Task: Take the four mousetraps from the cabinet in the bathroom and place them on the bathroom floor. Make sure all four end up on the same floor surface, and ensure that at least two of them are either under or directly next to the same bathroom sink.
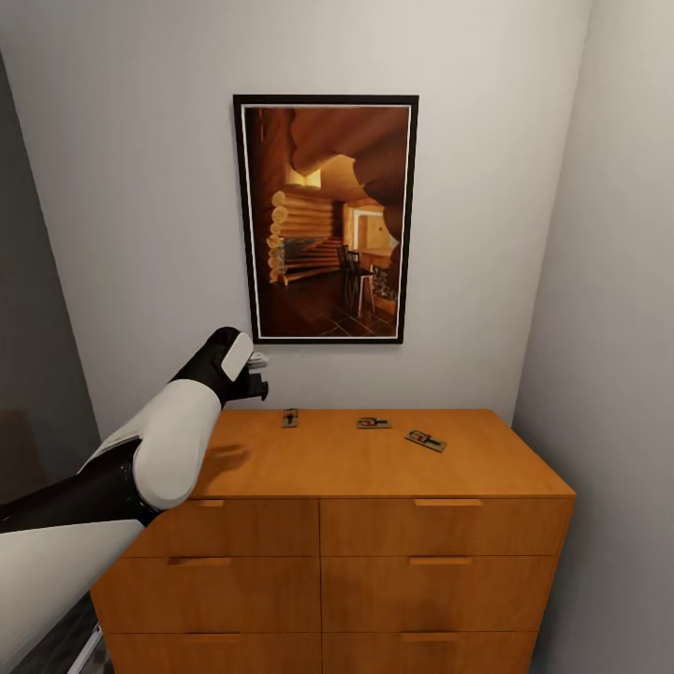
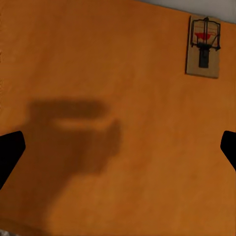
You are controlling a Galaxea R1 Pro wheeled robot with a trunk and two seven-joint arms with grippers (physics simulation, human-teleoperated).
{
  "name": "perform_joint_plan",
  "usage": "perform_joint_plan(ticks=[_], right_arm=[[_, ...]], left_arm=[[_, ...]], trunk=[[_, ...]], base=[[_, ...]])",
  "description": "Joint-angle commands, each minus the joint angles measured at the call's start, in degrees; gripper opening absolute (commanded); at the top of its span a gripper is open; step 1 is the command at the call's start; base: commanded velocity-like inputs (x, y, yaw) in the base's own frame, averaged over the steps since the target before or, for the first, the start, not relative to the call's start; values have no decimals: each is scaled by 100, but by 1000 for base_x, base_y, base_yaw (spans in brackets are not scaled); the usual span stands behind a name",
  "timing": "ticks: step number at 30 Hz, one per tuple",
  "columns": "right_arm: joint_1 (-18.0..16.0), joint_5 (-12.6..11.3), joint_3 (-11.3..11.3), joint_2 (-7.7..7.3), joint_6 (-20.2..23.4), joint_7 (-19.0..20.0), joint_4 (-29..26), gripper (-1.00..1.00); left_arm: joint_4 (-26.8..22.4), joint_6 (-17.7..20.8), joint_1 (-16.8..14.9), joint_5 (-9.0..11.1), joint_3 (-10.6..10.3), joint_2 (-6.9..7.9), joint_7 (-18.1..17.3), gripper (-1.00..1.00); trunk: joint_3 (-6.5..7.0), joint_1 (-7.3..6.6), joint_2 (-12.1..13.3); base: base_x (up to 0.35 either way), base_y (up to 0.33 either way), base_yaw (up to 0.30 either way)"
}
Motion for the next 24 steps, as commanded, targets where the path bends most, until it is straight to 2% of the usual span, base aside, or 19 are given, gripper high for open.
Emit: perform_joint_plan(ticks=[1, 12, 24], right_arm=[[2, -81, 17, -3, -4, 68, -10, -100], [2, -76, 17, -3, -4, 69, -10, -100], [2, -78, 17, -3, -4, 69, -10, -100]], left_arm=[[2, 16, -4, 2, 33, -6, 32, 100], [82, 16, -4, -15, 9, -18, 56, 100], [375, 16, -4, -24, -35, -24, 65, 100]], trunk=[[-6, 0, -4], [-6, 0, -4], [-6, 0, -4]], base=[[0, 0, 0], [0, 0, 0], [0, 0, 0]])
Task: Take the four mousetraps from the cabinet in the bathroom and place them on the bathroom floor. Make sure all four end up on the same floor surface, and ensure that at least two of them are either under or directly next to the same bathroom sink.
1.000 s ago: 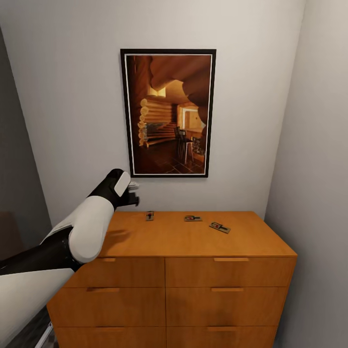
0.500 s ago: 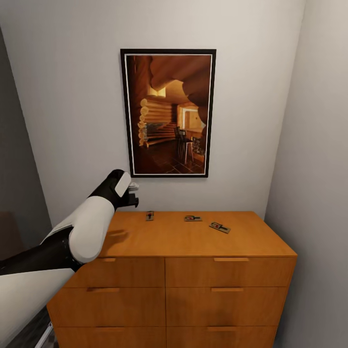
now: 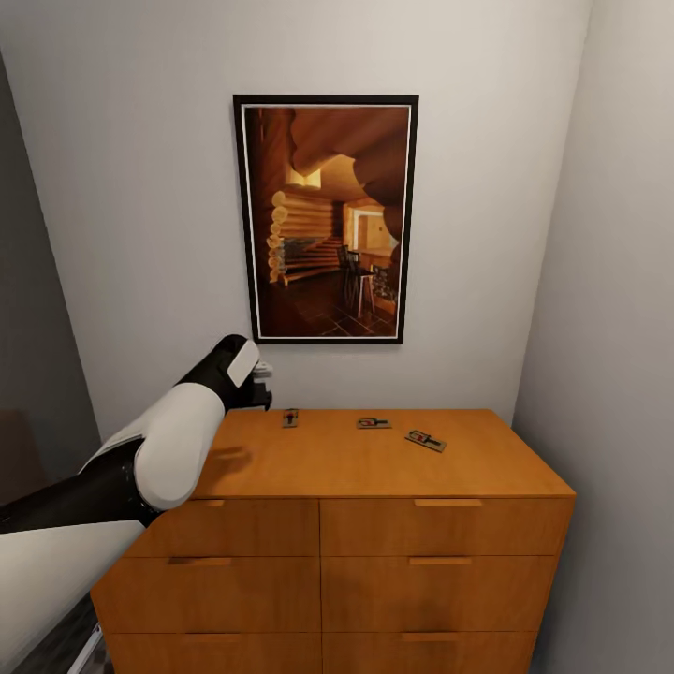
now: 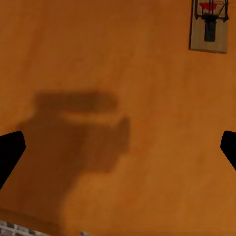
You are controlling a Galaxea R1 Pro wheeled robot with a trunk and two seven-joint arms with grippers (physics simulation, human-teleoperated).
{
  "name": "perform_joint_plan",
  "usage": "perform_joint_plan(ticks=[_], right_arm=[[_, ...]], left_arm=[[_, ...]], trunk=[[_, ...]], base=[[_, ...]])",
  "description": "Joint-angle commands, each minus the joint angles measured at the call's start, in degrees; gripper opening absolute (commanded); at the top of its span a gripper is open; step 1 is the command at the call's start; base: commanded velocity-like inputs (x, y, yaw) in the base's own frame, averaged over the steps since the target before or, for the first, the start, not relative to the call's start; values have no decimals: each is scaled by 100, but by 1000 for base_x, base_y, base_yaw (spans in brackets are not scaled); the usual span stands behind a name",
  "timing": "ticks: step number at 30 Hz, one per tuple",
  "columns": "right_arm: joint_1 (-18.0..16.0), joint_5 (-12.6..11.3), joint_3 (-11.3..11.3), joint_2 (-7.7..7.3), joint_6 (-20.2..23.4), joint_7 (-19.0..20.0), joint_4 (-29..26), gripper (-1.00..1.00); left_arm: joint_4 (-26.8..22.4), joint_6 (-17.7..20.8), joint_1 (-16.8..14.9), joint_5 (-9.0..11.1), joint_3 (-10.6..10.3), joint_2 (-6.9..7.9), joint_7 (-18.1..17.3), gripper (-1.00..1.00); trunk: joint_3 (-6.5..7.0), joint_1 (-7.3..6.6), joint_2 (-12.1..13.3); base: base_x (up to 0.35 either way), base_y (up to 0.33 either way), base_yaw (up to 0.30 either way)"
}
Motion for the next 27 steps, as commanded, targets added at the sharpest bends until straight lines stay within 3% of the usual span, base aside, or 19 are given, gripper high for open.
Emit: perform_joint_plan(ticks=[1, 5, 6, 14, 27], right_arm=[[2, -80, 17, -3, -4, 67, -10, -100], [2, -78, 17, -3, -4, 67, -10, -100], [2, -77, 17, -3, -4, 67, -10, -100], [2, -77, 17, -3, -4, 67, -10, -100], [2, -77, 17, -3, -4, 72, -10, -100]], left_arm=[[7, 18, -4, -3, 32, -5, 28, 100], [76, 12, -4, -8, 6, -5, 32, 100], [120, 10, -4, -9, -152, -5, 34, 100], [171, 9, -4, -10, -612, -5, 35, 100], [183, 9, -4, -8, -749, 1, 27, 100]], trunk=[[-6, 0, -4], [-6, 0, -4], [-6, 0, -4], [-6, 0, -4], [-6, 0, -4]], base=[[0, 0, 0], [0, 0, 0], [0, 0, 0], [0, 0, 0], [0, 0, 0]])
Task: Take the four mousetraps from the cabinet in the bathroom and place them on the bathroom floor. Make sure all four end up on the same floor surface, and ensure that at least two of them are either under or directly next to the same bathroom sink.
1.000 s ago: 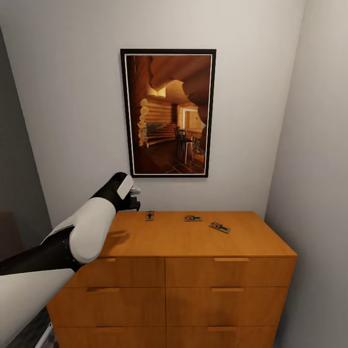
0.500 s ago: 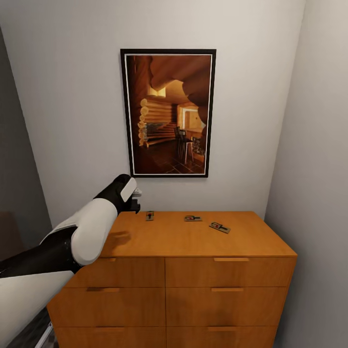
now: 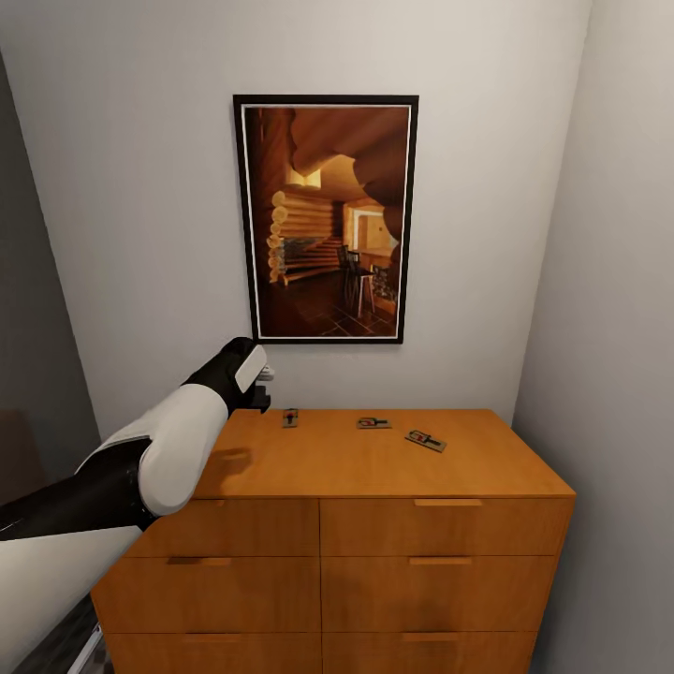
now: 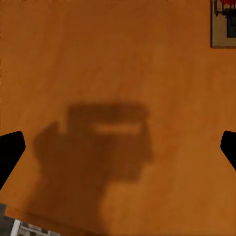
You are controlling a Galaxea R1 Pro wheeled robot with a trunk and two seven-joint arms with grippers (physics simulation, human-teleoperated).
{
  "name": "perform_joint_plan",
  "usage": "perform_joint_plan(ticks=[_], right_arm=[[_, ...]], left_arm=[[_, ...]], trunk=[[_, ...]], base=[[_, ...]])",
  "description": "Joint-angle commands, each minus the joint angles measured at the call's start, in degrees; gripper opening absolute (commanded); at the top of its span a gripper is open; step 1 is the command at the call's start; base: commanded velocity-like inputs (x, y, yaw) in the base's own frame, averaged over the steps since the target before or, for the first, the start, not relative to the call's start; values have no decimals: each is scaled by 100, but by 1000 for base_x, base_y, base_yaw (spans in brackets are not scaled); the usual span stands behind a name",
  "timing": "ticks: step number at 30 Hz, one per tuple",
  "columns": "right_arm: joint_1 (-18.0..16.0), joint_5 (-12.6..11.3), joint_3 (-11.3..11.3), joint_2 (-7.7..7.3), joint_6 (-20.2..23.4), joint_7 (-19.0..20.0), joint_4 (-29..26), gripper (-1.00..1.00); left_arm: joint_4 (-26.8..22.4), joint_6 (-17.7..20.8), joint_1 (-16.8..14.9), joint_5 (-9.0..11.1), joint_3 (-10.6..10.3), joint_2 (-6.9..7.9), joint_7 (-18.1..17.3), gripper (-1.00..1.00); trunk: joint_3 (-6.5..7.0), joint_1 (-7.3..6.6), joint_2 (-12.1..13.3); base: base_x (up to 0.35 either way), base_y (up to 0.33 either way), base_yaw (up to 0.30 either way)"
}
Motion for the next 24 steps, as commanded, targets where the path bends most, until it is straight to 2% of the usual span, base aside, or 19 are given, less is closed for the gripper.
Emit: perform_joint_plan(ticks=[1, 24], right_arm=[[2, -81, 16, -3, -4, 67, -10, -100], [2, -81, 16, -3, -4, 72, -10, -100]], left_arm=[[-8, 18, -3, 2, 32, -4, 25, 100], [-42, 9, -3, 59, 112, -5, -36, 100]], trunk=[[-6, 0, -4], [-6, 0, -4]], base=[[0, 0, 0], [0, 0, 0]])
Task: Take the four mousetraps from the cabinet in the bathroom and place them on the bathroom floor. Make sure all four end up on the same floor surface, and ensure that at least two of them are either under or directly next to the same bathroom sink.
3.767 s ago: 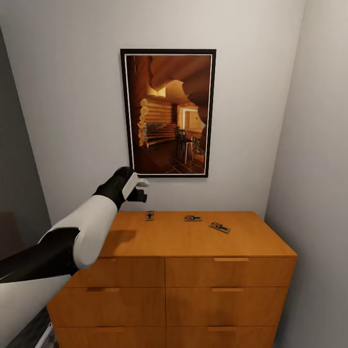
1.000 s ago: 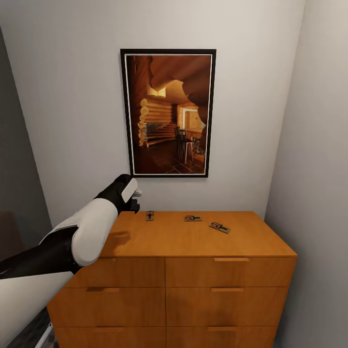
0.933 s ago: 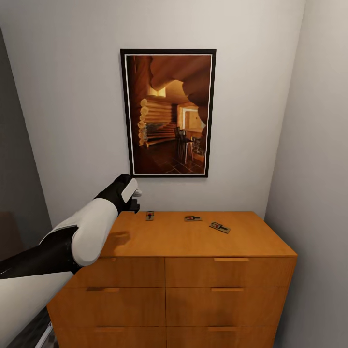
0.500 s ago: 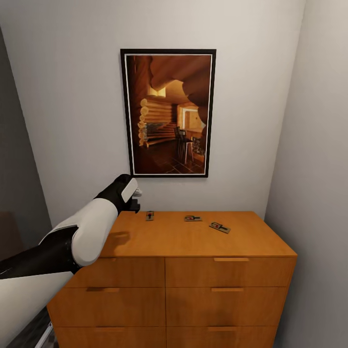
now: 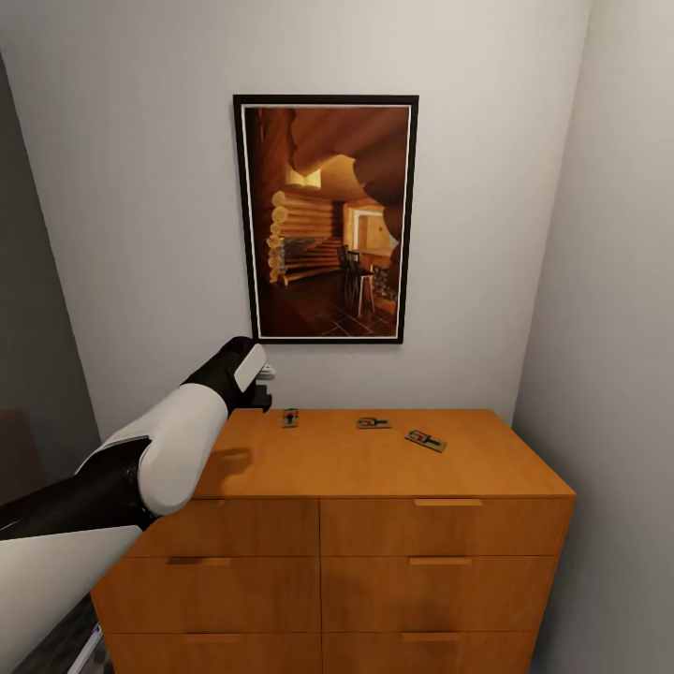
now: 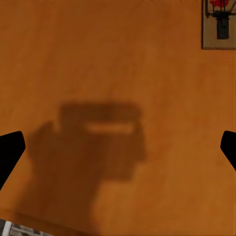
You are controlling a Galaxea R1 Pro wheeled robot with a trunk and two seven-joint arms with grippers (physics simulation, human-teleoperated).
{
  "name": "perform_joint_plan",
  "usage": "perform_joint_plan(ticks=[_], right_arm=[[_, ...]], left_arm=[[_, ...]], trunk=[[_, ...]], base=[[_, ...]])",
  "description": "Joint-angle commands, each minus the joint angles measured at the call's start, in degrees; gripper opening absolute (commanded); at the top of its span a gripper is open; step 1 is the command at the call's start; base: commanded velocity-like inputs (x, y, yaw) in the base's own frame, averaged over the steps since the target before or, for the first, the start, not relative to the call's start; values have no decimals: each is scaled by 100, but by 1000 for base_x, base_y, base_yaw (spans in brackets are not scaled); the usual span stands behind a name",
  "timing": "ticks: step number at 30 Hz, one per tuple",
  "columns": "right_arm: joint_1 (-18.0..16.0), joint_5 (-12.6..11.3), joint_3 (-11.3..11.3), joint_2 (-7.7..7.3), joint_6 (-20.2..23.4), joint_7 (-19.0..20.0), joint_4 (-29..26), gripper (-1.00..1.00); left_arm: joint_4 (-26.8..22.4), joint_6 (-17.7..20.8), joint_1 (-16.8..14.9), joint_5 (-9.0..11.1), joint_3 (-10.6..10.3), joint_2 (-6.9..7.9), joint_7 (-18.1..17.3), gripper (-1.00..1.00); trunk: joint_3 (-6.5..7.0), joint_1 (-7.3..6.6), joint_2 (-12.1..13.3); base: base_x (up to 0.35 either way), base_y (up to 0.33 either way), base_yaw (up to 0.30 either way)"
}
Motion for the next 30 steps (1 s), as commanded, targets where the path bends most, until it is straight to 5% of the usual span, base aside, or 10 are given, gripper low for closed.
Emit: perform_joint_plan(ticks=[1, 11, 30], right_arm=[[2, -81, 16, -3, -4, 68, -10, -100], [2, -81, 16, -3, -4, 68, -10, -100], [2, -81, 16, -3, -4, 68, -10, -100]], left_arm=[[-8, 17, -3, 3, 42, -4, 29, 100], [-9, 11, -3, 1, 120, -2, 37, 100], [-9, 8, -3, 2, 123, 3, 36, 100]], trunk=[[-6, 0, -4], [-6, 0, -4], [-6, 0, -4]], base=[[0, 0, 0], [0, -14, 0], [0, -192, 0]])
